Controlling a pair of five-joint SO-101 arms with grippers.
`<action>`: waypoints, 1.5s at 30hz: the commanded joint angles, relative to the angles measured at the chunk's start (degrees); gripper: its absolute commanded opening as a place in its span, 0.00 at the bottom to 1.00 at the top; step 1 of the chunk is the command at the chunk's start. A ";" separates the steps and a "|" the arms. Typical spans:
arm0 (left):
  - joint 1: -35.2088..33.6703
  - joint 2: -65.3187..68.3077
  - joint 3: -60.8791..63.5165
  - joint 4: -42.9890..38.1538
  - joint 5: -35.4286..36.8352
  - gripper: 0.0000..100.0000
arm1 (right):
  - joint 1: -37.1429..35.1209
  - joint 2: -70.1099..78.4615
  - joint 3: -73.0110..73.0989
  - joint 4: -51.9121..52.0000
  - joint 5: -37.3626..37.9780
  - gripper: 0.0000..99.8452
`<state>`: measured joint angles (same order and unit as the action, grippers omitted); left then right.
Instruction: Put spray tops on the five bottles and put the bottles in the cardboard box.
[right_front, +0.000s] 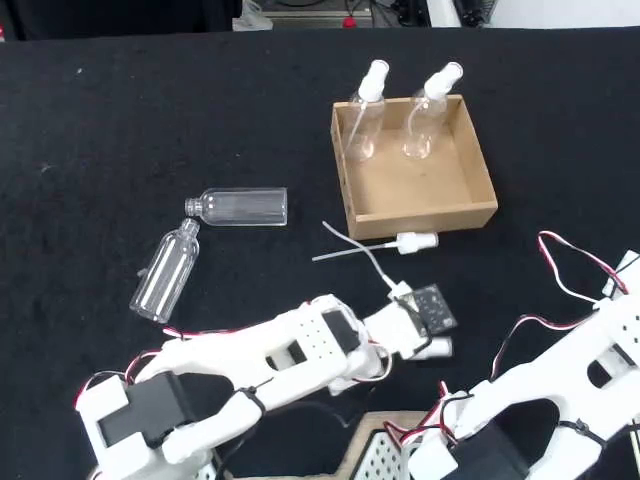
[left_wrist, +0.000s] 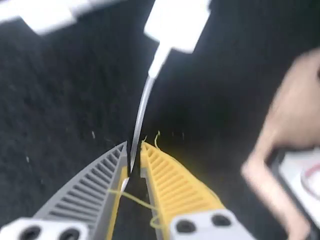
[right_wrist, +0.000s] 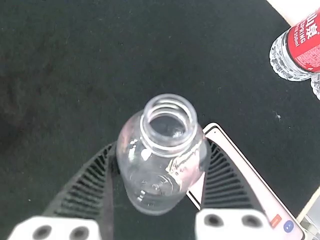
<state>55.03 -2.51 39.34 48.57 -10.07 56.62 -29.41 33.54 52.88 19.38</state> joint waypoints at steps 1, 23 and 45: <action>-2.42 -0.97 -4.26 11.52 -3.69 0.05 | 1.14 -0.13 -3.47 -1.32 0.62 0.11; -12.79 -28.04 1.63 17.85 -10.46 0.26 | 1.14 -0.04 -3.38 -1.32 0.70 0.11; -3.56 -0.18 -13.76 0.26 -11.69 0.27 | 1.14 -0.04 -3.38 -1.32 0.70 0.11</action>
<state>50.11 -3.82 29.41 52.00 -21.23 56.62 -29.41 33.54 52.88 19.65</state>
